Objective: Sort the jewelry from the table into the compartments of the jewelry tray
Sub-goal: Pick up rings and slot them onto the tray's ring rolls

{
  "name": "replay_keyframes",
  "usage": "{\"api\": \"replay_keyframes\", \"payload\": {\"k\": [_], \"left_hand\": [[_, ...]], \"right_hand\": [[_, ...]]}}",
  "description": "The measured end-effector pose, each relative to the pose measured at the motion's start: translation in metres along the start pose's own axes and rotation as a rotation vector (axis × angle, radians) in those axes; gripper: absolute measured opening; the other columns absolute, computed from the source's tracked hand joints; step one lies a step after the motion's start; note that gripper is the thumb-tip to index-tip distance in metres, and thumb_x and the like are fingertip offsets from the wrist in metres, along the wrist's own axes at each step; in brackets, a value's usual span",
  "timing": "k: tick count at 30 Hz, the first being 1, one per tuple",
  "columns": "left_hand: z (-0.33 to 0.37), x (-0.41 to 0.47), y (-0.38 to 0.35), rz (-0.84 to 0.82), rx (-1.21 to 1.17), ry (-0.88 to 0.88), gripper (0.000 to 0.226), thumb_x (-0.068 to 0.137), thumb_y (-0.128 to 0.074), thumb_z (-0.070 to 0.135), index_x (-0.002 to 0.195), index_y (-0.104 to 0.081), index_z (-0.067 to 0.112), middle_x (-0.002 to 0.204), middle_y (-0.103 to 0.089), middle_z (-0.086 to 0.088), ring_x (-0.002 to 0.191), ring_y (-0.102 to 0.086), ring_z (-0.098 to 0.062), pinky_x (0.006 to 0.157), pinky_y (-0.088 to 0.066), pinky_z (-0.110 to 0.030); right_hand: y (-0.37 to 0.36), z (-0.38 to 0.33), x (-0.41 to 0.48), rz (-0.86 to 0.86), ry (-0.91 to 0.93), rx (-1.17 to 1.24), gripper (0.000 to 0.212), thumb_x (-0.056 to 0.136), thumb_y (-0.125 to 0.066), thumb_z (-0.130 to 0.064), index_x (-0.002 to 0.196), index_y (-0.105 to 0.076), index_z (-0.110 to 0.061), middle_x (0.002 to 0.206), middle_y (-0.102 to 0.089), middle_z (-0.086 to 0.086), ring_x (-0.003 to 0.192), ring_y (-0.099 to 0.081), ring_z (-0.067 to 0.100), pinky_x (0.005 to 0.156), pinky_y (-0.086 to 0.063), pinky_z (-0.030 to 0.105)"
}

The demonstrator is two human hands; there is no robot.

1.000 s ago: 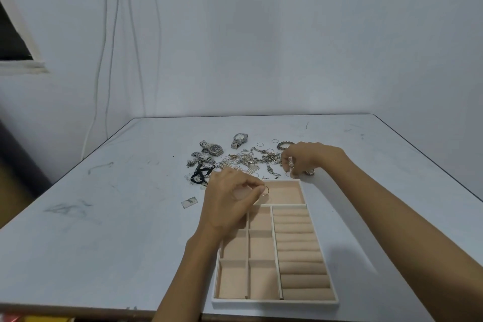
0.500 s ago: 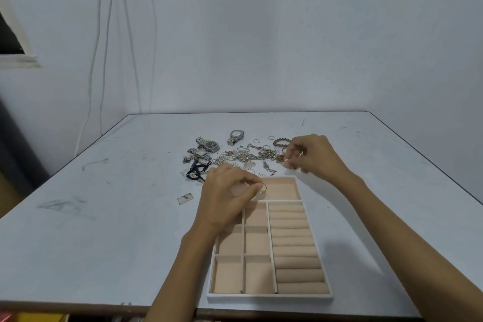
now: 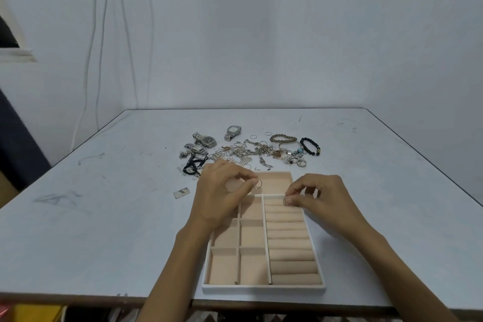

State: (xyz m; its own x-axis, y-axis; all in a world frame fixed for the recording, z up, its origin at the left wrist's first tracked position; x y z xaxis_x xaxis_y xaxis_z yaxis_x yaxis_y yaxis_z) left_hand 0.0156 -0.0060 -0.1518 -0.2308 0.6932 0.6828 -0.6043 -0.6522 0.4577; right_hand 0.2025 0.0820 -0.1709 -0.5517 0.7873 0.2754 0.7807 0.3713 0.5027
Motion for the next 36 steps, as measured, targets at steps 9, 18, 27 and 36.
{"api": "replay_keyframes", "payload": {"k": [9,18,27,36], "left_hand": [[-0.002,-0.001,-0.001,-0.003,-0.034,0.009,0.004,0.076,-0.073,0.034,0.077,-0.073,0.031,0.078,-0.066,0.021,0.079,-0.057,-0.008,0.078,-0.045,-0.042],[-0.003,-0.002,0.0,0.006,-0.056,0.012,0.009,0.076,-0.071,0.038,0.077,-0.073,0.029,0.076,-0.066,0.019,0.079,-0.056,-0.007,0.077,-0.046,-0.046],[-0.003,-0.002,-0.001,-0.002,-0.056,0.004,0.01,0.077,-0.07,0.038,0.077,-0.073,0.029,0.08,-0.066,0.019,0.079,-0.055,-0.006,0.077,-0.045,-0.044],[0.001,-0.003,-0.004,-0.055,-0.028,-0.005,0.007,0.076,-0.069,0.038,0.08,-0.072,0.033,0.081,-0.063,0.032,0.08,-0.055,-0.002,0.08,-0.045,-0.038]], "right_hand": [[-0.001,-0.002,-0.002,0.009,0.097,-0.119,0.015,0.072,-0.08,-0.018,0.069,-0.07,-0.03,0.075,-0.067,-0.012,0.062,-0.05,0.019,0.062,-0.043,0.039],[-0.004,0.003,0.001,-0.022,-0.005,-0.043,0.022,0.066,-0.081,-0.006,0.059,-0.068,-0.022,0.075,-0.059,-0.009,0.062,-0.043,0.006,0.064,-0.035,0.022],[-0.005,0.005,0.002,0.032,-0.068,0.036,0.026,0.06,-0.077,0.003,0.053,-0.066,-0.019,0.071,-0.055,-0.003,0.064,-0.045,0.011,0.062,-0.034,0.024],[0.013,0.018,-0.022,0.094,-0.028,-0.105,0.019,0.088,-0.061,-0.014,0.09,-0.065,-0.032,0.098,-0.063,-0.013,0.088,-0.056,0.0,0.075,-0.047,0.02]]}}
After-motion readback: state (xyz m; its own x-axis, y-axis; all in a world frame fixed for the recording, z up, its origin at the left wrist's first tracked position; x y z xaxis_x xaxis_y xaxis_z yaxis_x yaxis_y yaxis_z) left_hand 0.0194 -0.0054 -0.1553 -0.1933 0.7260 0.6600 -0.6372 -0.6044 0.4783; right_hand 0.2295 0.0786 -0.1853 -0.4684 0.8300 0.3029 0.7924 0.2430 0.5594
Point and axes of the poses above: each hand's wrist, its own x-axis towards the middle knuckle, its own y-axis out of the back of the hand, z = x × y, the point moved 7 cm from there along x, towards the middle knuckle
